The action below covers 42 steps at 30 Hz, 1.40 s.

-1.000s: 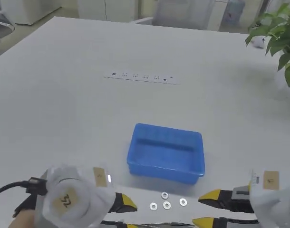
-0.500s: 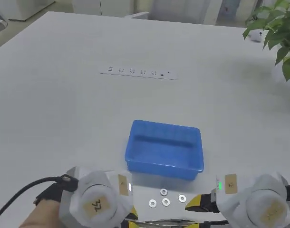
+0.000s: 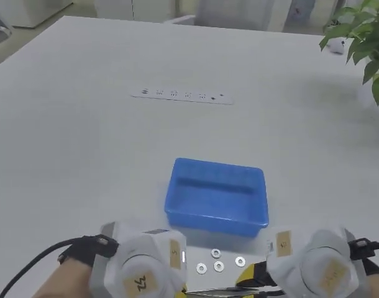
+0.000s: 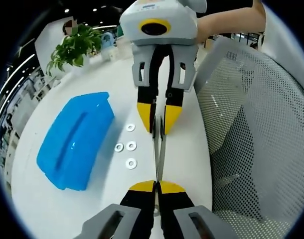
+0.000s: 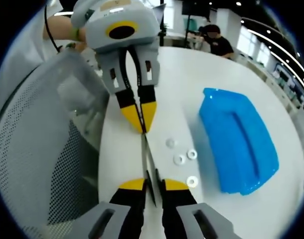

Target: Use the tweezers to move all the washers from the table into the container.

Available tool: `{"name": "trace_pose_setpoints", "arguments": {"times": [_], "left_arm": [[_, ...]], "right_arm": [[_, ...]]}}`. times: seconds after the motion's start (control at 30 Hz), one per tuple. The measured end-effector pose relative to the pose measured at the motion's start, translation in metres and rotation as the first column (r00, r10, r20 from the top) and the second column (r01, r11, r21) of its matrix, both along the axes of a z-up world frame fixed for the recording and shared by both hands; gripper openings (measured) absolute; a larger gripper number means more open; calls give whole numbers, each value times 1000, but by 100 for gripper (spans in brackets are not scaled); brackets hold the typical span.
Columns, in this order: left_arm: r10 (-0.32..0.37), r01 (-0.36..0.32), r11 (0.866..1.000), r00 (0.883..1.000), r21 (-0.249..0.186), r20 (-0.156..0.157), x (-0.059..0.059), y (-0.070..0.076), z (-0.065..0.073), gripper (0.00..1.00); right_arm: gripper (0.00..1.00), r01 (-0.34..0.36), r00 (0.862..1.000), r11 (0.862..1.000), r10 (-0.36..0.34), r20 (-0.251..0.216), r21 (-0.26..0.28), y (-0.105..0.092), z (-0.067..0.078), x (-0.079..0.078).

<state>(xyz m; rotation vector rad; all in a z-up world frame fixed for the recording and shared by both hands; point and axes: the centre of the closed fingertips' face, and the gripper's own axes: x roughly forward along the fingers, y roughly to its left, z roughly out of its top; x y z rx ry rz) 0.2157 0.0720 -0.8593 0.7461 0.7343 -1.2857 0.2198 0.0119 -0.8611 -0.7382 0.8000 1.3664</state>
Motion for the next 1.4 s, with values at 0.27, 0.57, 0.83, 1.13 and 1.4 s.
{"name": "trace_pose_setpoints", "arguments": {"times": [0.27,0.57,0.83,1.13,1.4], "left_arm": [[48,-49,997,999,-55,-12,-3,6,20,0],[119,-123,976,992,-178,-35,-21,21,76,0],[148,-145,975,989,-168,5,-29,33,99,0],[160,-151,979,985,-139,57,-26,42,117,0],[137,-131,986,989,-105,53,-20,46,115,0]], "right_arm": [[7,-38,999,999,38,28,6,7,3,-5],[7,-91,996,992,90,15,92,42,16,-17],[6,-126,992,978,126,10,164,78,22,-26],[6,-99,995,964,94,32,247,104,36,-20],[6,-96,995,957,95,16,275,116,34,-17]]}}
